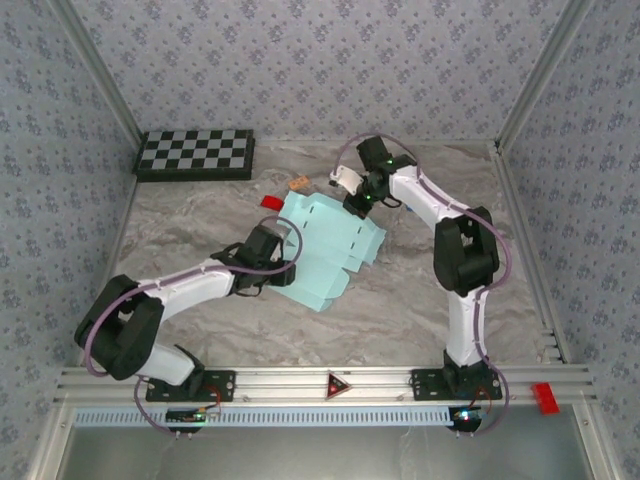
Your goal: Fold the paper box
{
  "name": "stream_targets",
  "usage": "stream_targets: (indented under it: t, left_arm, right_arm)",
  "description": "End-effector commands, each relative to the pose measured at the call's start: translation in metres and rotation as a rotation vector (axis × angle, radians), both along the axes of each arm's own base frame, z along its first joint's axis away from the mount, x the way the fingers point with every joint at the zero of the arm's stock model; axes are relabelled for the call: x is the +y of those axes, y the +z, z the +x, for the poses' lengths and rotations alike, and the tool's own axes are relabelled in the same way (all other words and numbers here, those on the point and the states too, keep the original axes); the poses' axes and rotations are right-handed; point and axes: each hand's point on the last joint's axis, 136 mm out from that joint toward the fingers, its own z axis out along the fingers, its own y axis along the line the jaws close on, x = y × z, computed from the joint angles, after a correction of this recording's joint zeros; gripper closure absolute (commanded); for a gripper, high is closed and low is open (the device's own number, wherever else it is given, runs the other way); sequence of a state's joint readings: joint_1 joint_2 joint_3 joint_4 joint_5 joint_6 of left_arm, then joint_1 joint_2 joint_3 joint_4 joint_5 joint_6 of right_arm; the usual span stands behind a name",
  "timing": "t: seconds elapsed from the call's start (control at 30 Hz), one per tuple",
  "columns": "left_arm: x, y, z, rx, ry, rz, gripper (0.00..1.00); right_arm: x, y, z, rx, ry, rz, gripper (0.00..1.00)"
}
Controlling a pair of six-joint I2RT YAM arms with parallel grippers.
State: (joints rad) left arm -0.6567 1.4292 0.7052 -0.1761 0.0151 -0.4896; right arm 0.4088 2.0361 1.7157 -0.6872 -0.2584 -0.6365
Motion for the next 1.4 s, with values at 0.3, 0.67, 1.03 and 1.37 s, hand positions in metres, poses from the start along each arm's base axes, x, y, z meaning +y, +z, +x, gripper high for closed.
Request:
stream_targets:
  t: [0.3,0.67,1.03,1.37]
  left_arm:
    - [-0.005,-0.028,-0.013,0.110,0.073,-0.102,0.84]
    - [-0.017,-0.030,-0.013,0.150,0.111,-0.173,0.89]
    - [-0.031,-0.033,-0.007,0.156,0.130,-0.219,0.92]
    - [-0.050,-0.031,-0.004,0.148,0.106,-0.234,0.93]
  right_arm:
    - [0.003,0.031,0.016,-0.404,0.024,-0.186,1.00]
    - [0.018,0.037,0.006,-0.672,0.072,-0.279,1.00]
    - [0.026,0.025,-0.014,-0.791,0.134,-0.355,1.00]
    - [0.034,0.021,-0.033,-0.940,0.175,-0.408,1.00]
